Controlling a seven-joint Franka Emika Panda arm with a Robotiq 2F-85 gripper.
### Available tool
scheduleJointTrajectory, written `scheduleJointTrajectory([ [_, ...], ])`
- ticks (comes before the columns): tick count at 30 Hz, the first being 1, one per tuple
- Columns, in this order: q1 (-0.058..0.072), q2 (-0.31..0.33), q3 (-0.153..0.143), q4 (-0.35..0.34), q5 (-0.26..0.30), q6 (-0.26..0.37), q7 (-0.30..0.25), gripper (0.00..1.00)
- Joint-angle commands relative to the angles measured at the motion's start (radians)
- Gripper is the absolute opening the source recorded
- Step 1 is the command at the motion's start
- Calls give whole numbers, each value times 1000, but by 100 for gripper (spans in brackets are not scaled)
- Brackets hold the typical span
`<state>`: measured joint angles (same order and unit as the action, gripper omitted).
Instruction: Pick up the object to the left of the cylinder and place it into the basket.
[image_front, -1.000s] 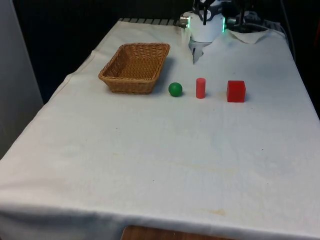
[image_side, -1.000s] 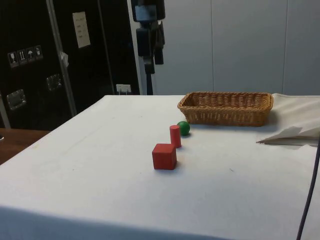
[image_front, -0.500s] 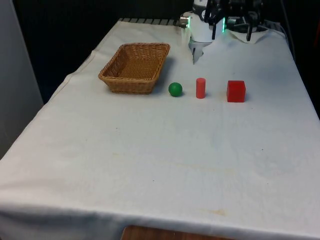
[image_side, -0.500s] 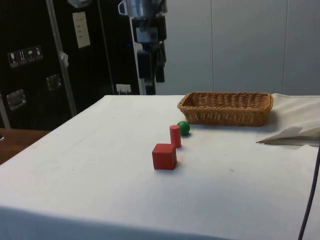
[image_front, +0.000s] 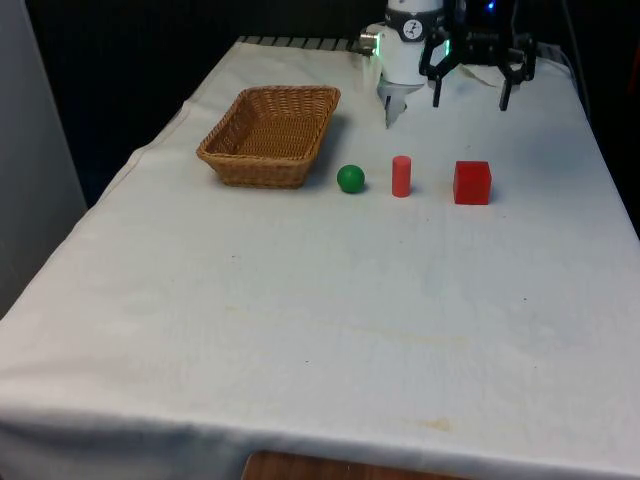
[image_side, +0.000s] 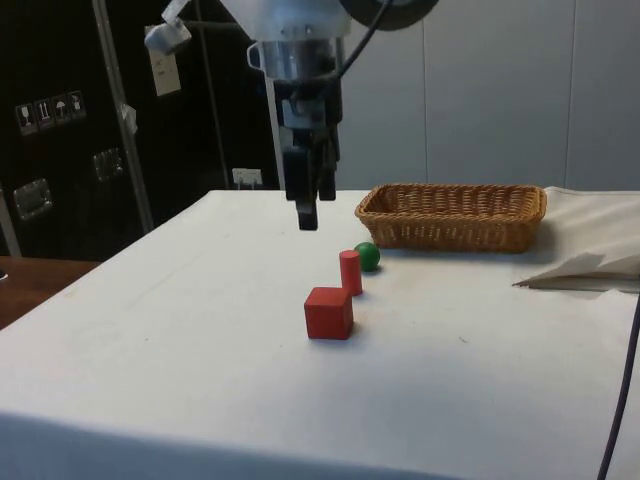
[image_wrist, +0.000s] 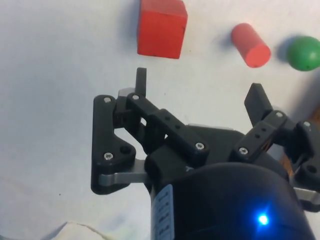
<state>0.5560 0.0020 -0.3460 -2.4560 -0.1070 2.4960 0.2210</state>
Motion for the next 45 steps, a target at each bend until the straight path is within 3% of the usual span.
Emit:
scheduleJointTrajectory([
  [1, 2, 9, 3, -9, -1, 28, 14, 100],
  [16, 3, 107, 43, -44, -3, 183, 78, 100],
  [17, 0, 98, 42, -40, 0, 160, 65, 100],
  [24, 4, 162, 62, -52, -5, 256, 110, 100],
  [26, 0, 163, 66, -49, 0, 243, 102, 100],
  [28, 4, 192, 71, -52, -5, 291, 125, 100],
  [33, 3, 232, 81, -53, -2, 338, 138, 100],
  [37, -1, 254, 86, -52, 3, 364, 137, 100],
  [43, -19, 295, 88, -59, 14, 413, 120, 100],
  [44, -7, 298, 74, -51, 0, 396, 132, 100],
  [45, -21, 300, 87, -59, 15, 417, 117, 100],
])
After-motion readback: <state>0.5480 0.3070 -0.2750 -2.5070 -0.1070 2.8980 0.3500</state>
